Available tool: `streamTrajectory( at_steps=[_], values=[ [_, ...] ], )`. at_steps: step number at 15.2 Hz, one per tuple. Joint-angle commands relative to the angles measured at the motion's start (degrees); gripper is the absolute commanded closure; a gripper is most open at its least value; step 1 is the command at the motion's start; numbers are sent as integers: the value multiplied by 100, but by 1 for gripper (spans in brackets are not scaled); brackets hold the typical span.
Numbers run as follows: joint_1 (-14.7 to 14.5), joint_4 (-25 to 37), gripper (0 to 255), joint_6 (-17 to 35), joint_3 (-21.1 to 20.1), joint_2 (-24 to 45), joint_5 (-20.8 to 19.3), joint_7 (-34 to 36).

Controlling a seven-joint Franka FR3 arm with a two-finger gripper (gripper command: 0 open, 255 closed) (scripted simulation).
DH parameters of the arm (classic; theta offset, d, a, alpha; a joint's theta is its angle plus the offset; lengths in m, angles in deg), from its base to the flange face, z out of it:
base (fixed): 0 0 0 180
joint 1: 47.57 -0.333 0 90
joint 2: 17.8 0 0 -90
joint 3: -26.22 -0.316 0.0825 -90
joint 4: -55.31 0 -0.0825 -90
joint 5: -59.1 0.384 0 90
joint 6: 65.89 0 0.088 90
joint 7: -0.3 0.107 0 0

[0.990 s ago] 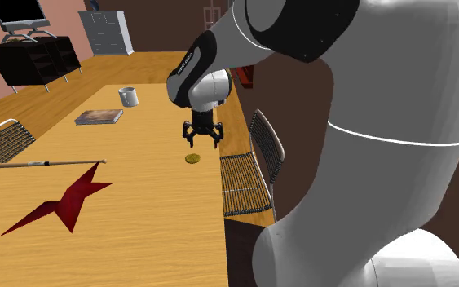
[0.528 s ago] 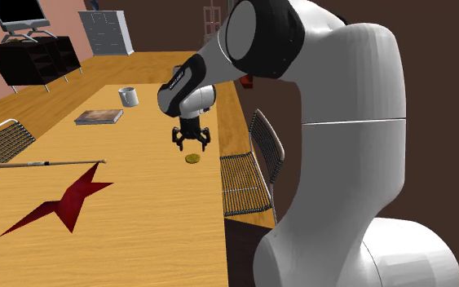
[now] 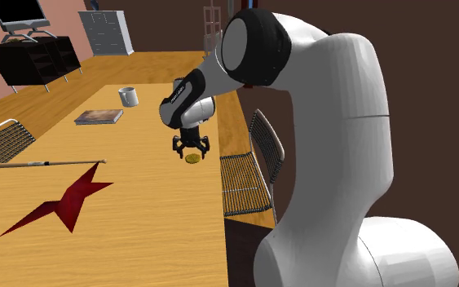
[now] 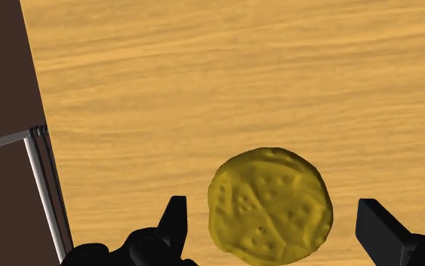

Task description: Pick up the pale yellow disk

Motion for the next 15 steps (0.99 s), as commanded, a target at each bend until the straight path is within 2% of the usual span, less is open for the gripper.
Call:
streamTrajectory(
  at_steps=[1,2,11,15],
  values=[
    [-7,-1,0,32,11,28,-14,8],
    [-9,9,255,29,13,36,-15,6],
    [-7,0,255,32,11,29,-14,8],
    [46,6,255,-175,-64,-180,81,-44]
  ],
)
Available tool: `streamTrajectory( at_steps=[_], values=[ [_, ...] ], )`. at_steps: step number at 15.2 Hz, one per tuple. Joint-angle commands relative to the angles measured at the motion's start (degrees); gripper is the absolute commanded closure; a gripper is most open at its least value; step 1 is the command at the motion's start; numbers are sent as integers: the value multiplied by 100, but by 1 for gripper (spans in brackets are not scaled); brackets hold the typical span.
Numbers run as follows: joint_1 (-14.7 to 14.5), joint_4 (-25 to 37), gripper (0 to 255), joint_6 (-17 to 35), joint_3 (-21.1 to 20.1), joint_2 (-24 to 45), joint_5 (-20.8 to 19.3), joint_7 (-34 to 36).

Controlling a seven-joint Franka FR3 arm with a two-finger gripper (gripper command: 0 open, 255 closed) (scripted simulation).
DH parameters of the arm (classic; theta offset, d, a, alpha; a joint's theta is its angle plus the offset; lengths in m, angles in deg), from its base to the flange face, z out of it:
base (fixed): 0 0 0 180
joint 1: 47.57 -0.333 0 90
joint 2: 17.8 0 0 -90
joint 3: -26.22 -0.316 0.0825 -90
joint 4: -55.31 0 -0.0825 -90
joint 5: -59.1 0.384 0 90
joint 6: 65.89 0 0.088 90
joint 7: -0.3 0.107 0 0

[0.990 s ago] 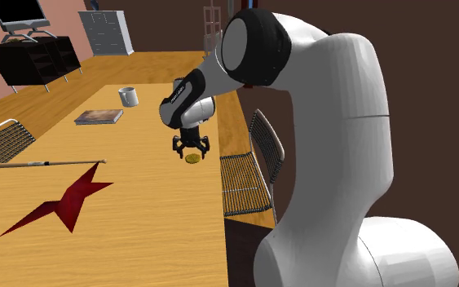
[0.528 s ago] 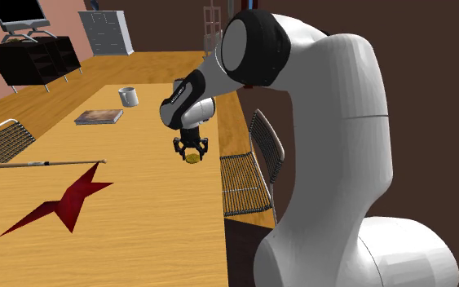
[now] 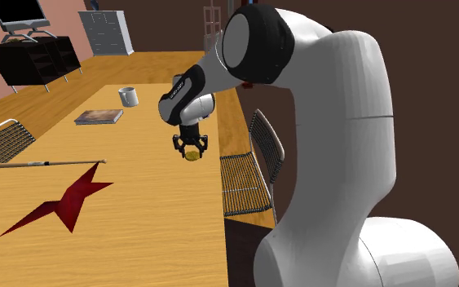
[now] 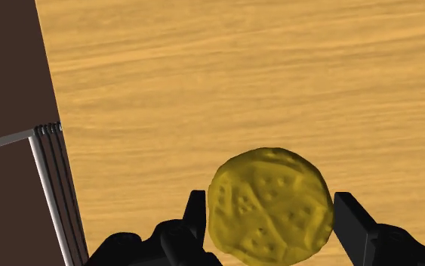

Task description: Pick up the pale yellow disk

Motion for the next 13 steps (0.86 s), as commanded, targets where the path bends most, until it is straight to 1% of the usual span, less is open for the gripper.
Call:
streamTrajectory(
  at_steps=[1,11,13],
  values=[
    [25,18,255,-111,-35,-97,48,-28],
    [134,138,255,-668,-192,-562,281,-155],
    [136,140,255,-676,-194,-568,284,-157]
  ],
)
